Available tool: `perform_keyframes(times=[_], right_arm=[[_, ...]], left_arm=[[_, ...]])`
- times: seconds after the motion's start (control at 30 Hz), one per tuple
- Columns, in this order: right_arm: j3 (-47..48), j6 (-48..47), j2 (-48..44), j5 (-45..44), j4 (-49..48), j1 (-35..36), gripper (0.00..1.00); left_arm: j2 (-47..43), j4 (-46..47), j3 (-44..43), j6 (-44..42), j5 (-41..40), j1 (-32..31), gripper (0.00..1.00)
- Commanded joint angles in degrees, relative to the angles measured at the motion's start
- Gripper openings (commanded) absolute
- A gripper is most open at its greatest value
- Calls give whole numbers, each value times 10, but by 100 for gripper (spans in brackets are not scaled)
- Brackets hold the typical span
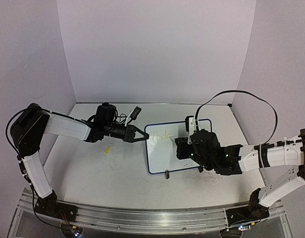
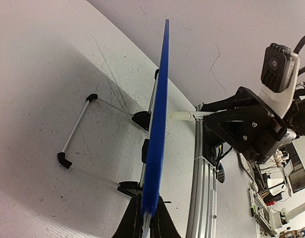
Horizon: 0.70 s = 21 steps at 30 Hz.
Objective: Write a sentence on the whiteboard
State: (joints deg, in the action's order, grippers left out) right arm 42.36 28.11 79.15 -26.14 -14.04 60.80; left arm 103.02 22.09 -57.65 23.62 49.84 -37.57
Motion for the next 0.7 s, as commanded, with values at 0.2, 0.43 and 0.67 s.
perform_keyframes(times=[0.2,0.43,0.67], right_arm=[[27,-12,0,-44,5,-16,0],[28,-17,2,-40,2,-16,0],[14,-9,-6,-27,12,-15,0]], left_arm=[[-25,-1,3,7,23,-7,0],[-23,-1,3,7,23,-7,0],[-24,-1,4,7,23,-7,0]])
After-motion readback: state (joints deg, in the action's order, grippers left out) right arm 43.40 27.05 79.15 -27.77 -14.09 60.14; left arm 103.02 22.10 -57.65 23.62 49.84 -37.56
